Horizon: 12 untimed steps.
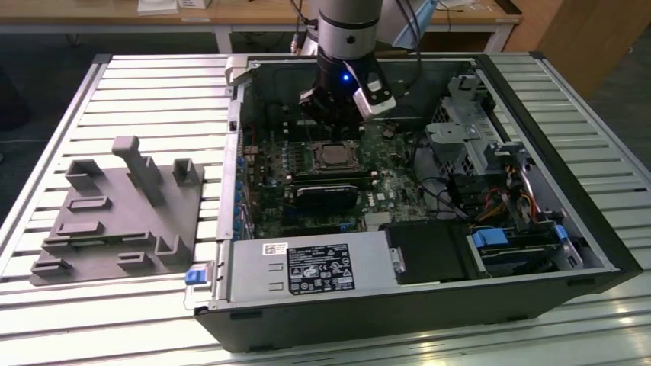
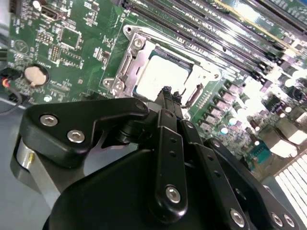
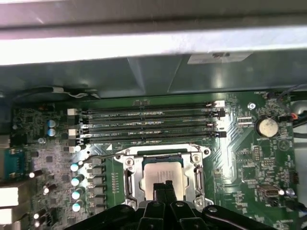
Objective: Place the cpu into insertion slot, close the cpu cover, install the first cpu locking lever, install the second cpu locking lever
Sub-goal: 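Install the first cpu locking lever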
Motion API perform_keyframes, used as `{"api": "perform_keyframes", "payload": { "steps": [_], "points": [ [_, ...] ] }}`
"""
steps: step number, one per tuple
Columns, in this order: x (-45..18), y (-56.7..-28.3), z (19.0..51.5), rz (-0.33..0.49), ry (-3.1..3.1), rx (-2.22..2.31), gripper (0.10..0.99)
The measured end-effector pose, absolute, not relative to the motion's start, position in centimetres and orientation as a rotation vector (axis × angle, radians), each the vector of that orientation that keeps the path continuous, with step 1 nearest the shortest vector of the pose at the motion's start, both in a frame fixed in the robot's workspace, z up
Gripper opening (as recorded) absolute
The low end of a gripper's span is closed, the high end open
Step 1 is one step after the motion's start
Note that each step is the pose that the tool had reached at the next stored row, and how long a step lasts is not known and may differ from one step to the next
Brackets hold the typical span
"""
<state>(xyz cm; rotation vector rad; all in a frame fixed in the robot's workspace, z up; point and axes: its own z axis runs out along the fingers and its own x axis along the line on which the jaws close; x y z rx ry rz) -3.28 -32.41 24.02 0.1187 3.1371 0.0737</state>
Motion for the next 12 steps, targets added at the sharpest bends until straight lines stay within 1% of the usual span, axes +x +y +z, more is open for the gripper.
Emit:
{"api": "perform_keyframes", "payload": {
  "steps": [6,12],
  "points": [
    [-3.3,-32.4,25.6,0.074,3.137,0.119,0.106],
    [-3.3,-32.4,25.8,0.074,3.137,0.118,0.106]
  ]
}}
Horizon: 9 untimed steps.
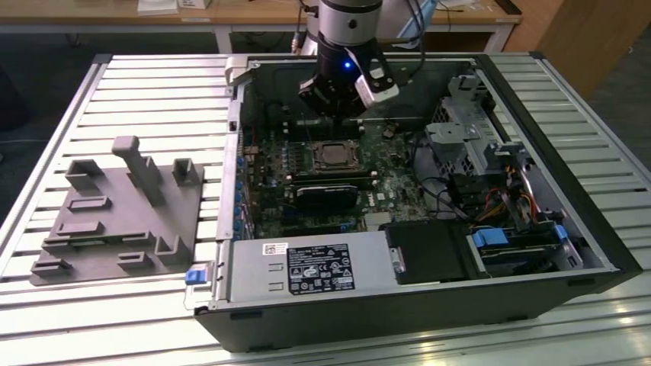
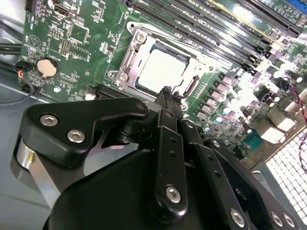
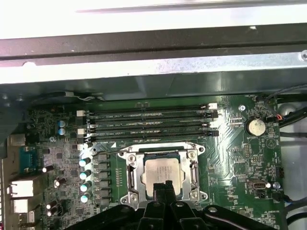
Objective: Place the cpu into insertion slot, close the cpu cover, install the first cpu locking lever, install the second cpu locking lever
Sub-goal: 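Install the first cpu locking lever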
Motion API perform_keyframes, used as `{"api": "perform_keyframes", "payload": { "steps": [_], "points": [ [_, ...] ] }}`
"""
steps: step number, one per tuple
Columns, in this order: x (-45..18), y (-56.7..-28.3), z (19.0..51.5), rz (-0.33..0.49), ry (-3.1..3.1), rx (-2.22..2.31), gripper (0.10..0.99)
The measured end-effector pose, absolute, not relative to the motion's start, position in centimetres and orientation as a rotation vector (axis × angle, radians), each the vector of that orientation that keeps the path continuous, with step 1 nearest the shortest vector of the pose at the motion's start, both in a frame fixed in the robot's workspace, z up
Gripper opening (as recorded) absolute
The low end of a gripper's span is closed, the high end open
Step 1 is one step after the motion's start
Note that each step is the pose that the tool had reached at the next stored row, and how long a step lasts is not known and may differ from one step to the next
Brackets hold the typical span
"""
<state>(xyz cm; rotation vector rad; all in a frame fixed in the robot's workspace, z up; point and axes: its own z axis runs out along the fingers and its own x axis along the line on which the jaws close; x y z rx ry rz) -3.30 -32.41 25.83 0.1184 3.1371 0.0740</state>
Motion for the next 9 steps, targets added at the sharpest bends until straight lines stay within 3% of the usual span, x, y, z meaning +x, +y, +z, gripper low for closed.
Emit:
{"api": "perform_keyframes", "payload": {
  "steps": [9],
  "points": [
    [-5.8,-32.4,25.8,0.074,3.137,0.119,0.106]
  ]
}}
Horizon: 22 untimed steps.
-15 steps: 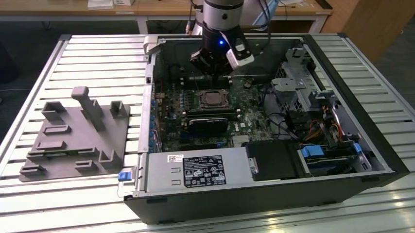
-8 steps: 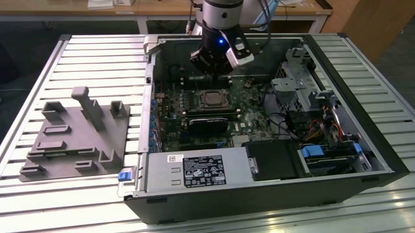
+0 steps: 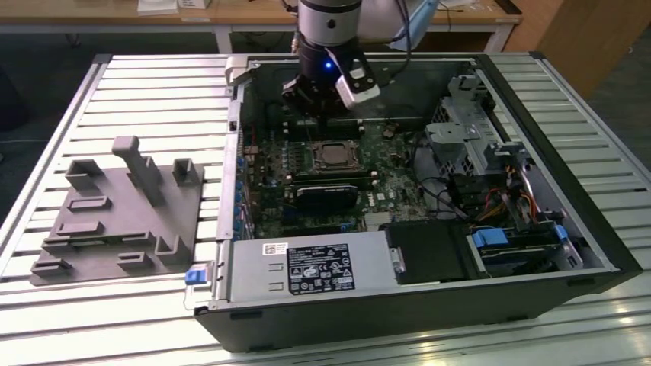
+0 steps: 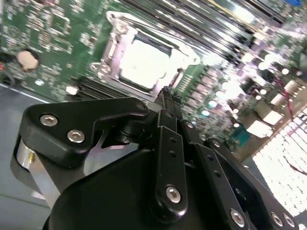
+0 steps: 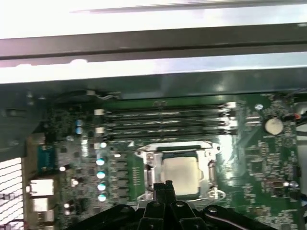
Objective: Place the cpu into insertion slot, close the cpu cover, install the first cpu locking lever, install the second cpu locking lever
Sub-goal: 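Install the first cpu locking lever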
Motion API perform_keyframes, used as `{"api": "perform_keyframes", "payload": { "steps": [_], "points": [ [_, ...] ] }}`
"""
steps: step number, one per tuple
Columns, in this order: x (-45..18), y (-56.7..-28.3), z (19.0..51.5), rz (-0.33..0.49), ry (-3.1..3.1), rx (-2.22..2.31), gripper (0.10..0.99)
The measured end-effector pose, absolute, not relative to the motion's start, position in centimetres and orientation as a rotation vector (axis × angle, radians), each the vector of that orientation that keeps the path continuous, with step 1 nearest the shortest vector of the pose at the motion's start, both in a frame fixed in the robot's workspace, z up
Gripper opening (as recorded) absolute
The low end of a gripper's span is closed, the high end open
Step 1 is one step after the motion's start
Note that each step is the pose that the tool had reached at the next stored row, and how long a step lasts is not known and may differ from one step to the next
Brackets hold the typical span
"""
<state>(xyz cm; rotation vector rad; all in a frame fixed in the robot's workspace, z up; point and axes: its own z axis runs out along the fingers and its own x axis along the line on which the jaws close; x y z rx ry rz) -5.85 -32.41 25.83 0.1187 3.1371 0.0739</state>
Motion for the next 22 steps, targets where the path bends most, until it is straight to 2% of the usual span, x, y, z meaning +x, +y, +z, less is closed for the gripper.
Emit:
{"api": "perform_keyframes", "payload": {
  "steps": [15,18,22],
  "points": [
    [-9.2,-32.4,25.7,0.096,3.137,0.118,0.106],
    [-9.6,-32.5,25.7,0.138,3.136,0.117,0.106],
    [-9.8,-32.5,25.7,0.236,3.134,0.114,0.106]
  ]
}}
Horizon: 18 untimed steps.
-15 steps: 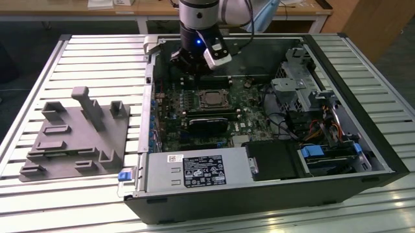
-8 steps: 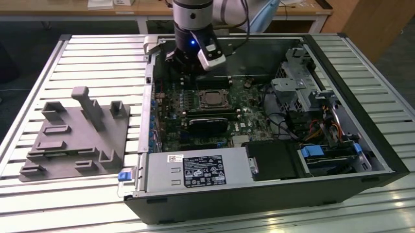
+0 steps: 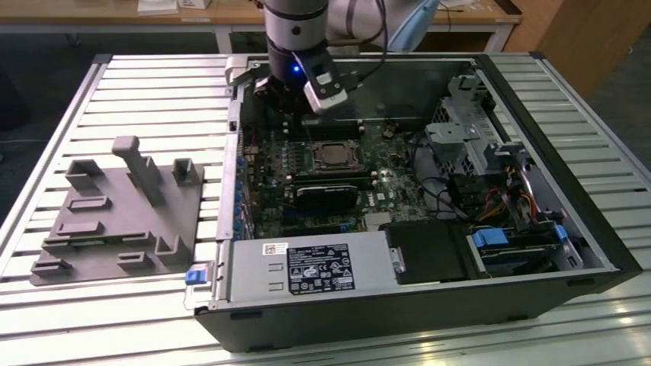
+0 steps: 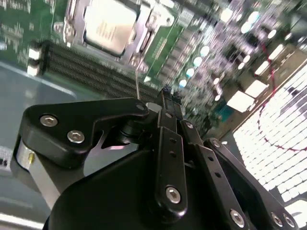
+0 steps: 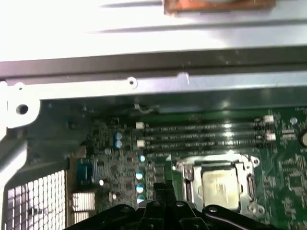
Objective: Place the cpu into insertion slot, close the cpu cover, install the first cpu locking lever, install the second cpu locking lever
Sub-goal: 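Install the first cpu locking lever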
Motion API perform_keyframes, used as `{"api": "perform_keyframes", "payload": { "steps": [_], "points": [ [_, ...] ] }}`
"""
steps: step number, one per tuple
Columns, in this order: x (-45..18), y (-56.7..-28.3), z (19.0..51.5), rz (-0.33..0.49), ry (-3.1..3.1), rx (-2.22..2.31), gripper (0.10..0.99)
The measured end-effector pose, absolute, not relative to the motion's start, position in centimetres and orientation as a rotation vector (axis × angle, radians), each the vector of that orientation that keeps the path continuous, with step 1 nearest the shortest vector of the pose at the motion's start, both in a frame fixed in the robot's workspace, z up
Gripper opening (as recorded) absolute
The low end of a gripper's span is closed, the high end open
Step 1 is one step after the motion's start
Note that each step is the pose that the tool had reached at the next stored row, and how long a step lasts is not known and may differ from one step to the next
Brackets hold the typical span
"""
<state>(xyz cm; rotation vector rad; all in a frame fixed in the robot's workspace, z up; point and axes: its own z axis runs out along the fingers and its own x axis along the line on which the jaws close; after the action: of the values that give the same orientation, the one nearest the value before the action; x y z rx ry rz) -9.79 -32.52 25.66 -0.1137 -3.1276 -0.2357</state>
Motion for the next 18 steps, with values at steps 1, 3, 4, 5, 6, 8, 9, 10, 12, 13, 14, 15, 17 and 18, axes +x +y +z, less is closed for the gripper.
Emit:
{"api": "perform_keyframes", "payload": {
  "steps": [1,3,4,5,6,8,9,10,12,13,14,15,17,18],
  "points": [
    [-9.84,-32.53,25.65,-0.265,-3.124,-0.113,0.106],
    [-9.92,-32.55,25.64,-0.319,-3.118,-0.111,0.106],
    [-9.96,-32.56,25.63,-0.345,-3.114,-0.110,0.106],
    [-10.00,-32.57,25.62,-0.370,-3.111,-0.109,0.106],
    [-10.02,-32.58,25.62,-0.390,-3.108,-0.109,0.106],
    [-10.02,-32.57,25.62,-0.395,-3.107,-0.109,0.106],
    [-10.02,-32.57,25.62,-0.396,-3.107,-0.109,0.106],
    [-10.03,-32.57,25.62,-0.396,-3.107,-0.109,0.106],
    [-10.03,-32.58,25.49,-0.396,-3.107,-0.109,0.106],
    [-10.03,-32.58,25.37,-0.396,-3.107,-0.109,0.106],
    [-10.02,-32.58,25.25,-0.396,-3.107,-0.109,0.106],
    [-10.02,-32.58,25.10,-0.396,-3.107,-0.109,0.106],
    [-10.00,-32.58,24.95,-0.396,-3.107,-0.109,0.106],
    [-9.94,-32.57,24.93,-0.396,-3.106,-0.109,0.106]
  ]
}}
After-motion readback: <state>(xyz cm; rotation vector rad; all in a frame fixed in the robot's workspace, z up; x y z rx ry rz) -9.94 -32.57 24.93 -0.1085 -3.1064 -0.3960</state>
